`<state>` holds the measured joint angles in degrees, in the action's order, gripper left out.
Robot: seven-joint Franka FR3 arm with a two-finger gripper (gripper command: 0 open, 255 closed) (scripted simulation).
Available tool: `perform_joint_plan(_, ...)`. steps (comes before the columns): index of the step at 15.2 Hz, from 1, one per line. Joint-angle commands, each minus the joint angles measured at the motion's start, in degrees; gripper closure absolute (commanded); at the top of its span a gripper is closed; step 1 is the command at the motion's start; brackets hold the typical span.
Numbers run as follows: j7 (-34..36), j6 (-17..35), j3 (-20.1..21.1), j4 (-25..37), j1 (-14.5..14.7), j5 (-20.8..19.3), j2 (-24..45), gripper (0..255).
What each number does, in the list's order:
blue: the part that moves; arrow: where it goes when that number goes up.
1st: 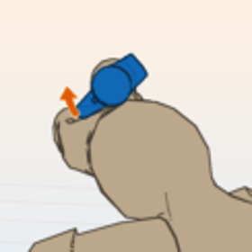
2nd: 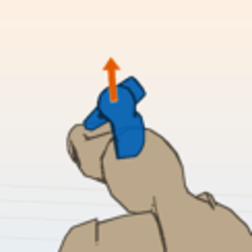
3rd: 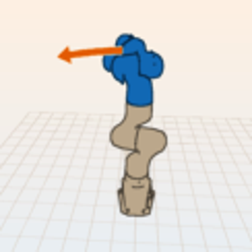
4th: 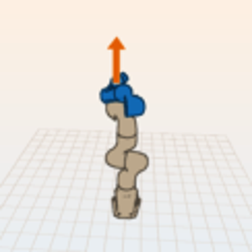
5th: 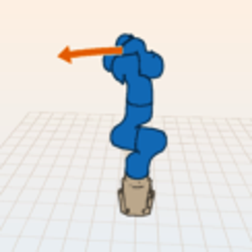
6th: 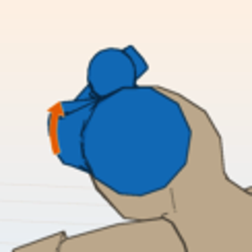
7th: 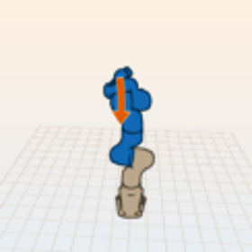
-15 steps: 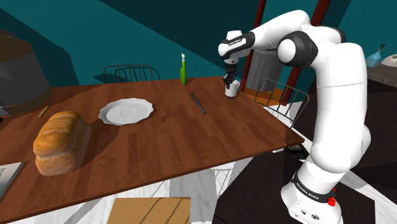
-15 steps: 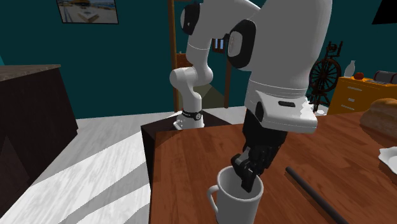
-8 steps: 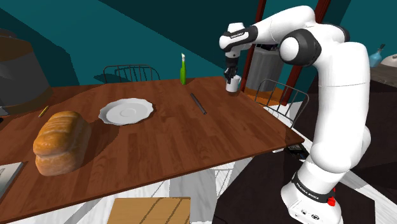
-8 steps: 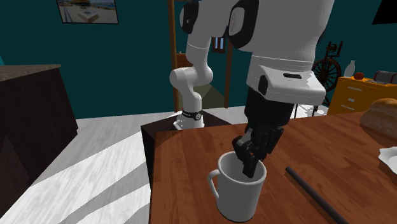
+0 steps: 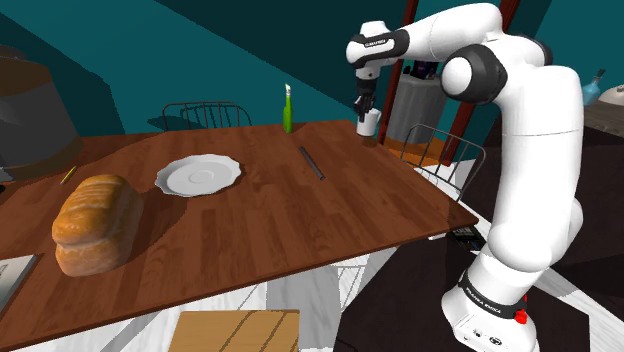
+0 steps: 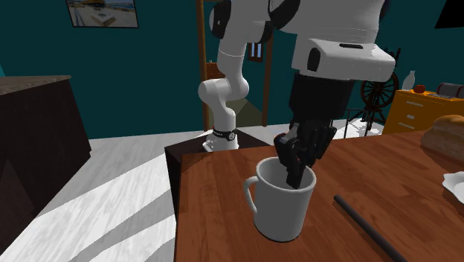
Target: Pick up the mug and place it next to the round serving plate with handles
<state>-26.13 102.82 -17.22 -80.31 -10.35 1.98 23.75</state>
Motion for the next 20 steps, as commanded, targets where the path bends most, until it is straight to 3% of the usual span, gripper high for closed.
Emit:
perform_joint_plan(1,-0.1,-1.7,0.0,1.8,-0.1,0.0,0.1,255)
perform_joint_plan(9,-0.4,-8.0,-0.1,8.7,-0.6,0.2,0.7,255)
perform_joint_plan(20,13.6,-2.5,3.7,-6.7,10.2,-3.2,-8.7,255)
